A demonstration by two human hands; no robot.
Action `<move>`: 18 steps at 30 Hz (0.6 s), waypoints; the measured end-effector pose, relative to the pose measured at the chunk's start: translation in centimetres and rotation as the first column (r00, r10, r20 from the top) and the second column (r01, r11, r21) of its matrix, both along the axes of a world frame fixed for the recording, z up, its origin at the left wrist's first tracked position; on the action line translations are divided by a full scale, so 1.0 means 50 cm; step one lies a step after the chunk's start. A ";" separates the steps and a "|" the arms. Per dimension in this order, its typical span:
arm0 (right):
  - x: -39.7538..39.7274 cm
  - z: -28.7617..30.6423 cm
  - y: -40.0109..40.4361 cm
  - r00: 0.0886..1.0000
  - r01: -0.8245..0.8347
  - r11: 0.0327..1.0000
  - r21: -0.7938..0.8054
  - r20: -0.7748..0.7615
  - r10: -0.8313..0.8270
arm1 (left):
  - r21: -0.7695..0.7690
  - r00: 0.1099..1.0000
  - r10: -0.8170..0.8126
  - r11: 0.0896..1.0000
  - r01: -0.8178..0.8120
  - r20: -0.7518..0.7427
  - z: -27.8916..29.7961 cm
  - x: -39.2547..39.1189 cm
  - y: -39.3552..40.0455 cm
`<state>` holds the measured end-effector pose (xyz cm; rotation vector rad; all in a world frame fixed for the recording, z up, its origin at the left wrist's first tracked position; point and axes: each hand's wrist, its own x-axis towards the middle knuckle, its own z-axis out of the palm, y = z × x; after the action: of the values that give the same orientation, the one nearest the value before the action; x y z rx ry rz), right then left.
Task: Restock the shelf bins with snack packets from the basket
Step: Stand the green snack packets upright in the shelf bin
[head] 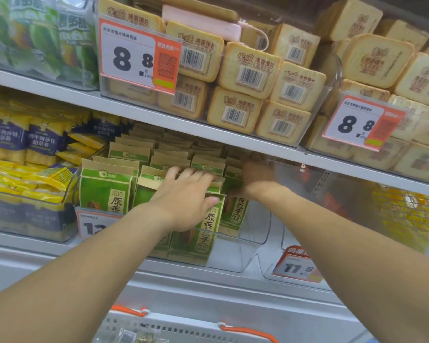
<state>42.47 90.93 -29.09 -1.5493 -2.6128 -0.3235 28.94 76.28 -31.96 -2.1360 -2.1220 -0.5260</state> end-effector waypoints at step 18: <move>0.248 -0.105 -0.357 0.718 -0.397 0.905 0.153 -0.563 0.410 | 0.578 0.995 -0.076 0.815 0.027 0.061 -0.024 0.148 -0.142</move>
<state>54.88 73.07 -34.36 -0.8251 -2.3213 0.1498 36.36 69.20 -33.16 -1.8361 -1.6354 -1.1154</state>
